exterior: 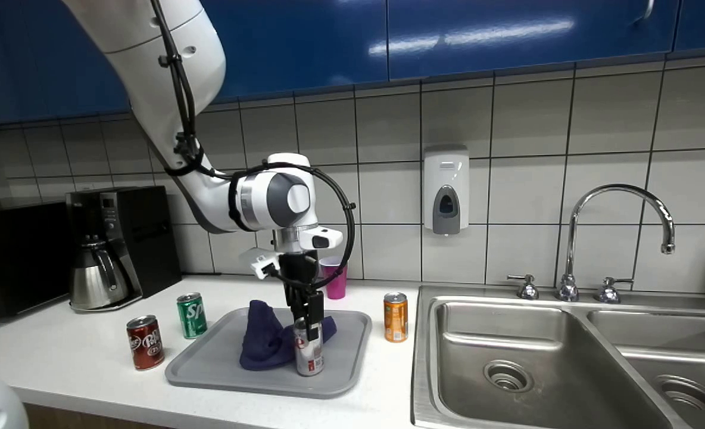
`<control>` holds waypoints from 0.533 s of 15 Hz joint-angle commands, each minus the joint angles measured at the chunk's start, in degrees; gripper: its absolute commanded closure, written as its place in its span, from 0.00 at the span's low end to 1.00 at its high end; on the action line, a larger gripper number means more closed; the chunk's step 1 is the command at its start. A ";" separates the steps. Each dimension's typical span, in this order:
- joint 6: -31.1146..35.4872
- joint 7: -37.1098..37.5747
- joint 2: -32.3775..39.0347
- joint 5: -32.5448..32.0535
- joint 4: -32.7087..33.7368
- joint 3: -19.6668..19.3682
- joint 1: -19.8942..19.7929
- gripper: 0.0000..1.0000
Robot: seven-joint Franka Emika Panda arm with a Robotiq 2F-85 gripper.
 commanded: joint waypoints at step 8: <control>1.22 0.37 -9.68 -1.22 -3.60 1.37 -1.99 0.62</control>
